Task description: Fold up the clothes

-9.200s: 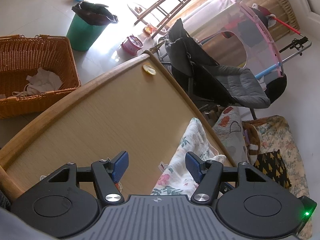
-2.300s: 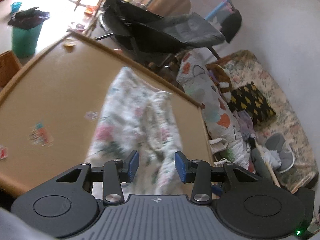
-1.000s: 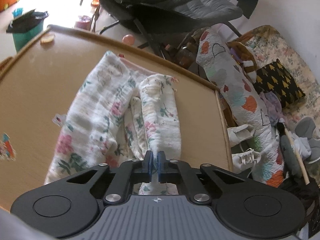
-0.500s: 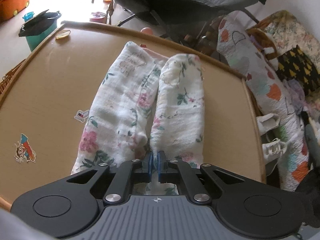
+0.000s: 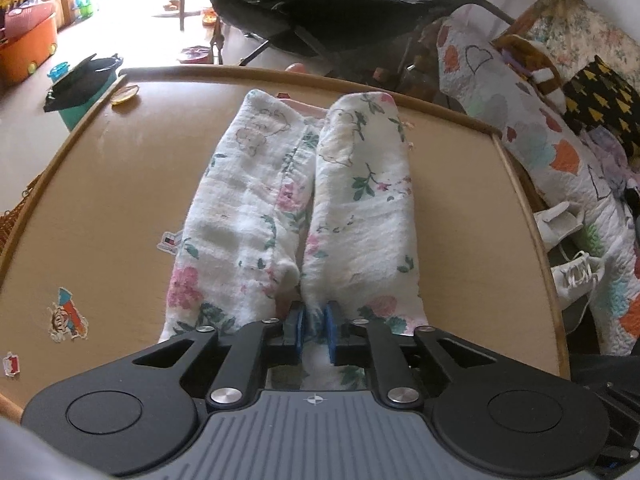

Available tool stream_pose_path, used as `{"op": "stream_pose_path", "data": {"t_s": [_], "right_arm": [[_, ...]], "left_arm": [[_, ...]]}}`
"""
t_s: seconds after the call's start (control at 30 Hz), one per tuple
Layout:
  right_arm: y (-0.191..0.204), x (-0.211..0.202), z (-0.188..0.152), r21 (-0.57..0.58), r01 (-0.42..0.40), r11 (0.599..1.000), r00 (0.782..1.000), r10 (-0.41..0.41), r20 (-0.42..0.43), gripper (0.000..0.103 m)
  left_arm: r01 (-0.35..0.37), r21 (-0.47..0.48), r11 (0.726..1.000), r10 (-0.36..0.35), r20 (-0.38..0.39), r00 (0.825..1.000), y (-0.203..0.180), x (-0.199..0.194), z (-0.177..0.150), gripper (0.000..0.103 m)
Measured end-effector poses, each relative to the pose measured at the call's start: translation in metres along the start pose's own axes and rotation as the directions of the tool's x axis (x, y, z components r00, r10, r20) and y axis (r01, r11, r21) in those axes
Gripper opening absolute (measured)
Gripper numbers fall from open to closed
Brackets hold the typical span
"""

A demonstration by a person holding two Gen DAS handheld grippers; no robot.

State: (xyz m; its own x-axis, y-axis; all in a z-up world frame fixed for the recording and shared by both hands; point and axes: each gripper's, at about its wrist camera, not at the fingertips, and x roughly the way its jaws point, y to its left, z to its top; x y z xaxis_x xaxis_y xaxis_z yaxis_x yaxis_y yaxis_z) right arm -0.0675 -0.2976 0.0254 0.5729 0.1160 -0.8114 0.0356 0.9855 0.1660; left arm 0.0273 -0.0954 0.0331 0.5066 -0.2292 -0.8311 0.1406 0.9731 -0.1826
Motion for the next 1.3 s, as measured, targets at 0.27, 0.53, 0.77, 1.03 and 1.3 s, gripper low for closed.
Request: {"op": "stream_pose_path", "data": {"t_s": [0.27,0.53,0.77,1.03,1.3], "right_arm": [[0.003,0.0,-0.003,-0.005,0.006,1.0,1.0,-0.006,0.003,0.041],[0.008,-0.001,-0.005,-0.032,0.019,0.999,1.0,-0.019,0.004,0.041],[0.016,-0.002,-0.006,-0.076,0.033,0.997,0.999,-0.032,0.008,0.041],[0.031,-0.004,-0.007,-0.148,0.049,0.988,0.999,-0.046,0.024,0.041],[0.042,-0.012,0.001,-0.174,0.03,0.984,0.998,-0.019,0.061,0.041]], "left_arm": [[0.118,-0.132,0.984,-0.103,0.121,0.987,0.013,-0.04,0.002,0.04],[0.198,-0.164,0.966,-0.169,0.179,0.969,0.034,-0.088,-0.008,0.041],[0.195,-0.14,0.971,-0.166,0.193,0.967,0.066,-0.111,-0.029,0.041],[0.24,-0.283,0.929,-0.186,0.206,0.961,0.124,-0.102,-0.061,0.041],[0.281,-0.356,0.891,-0.21,0.225,0.951,0.151,-0.088,-0.082,0.041]]}}
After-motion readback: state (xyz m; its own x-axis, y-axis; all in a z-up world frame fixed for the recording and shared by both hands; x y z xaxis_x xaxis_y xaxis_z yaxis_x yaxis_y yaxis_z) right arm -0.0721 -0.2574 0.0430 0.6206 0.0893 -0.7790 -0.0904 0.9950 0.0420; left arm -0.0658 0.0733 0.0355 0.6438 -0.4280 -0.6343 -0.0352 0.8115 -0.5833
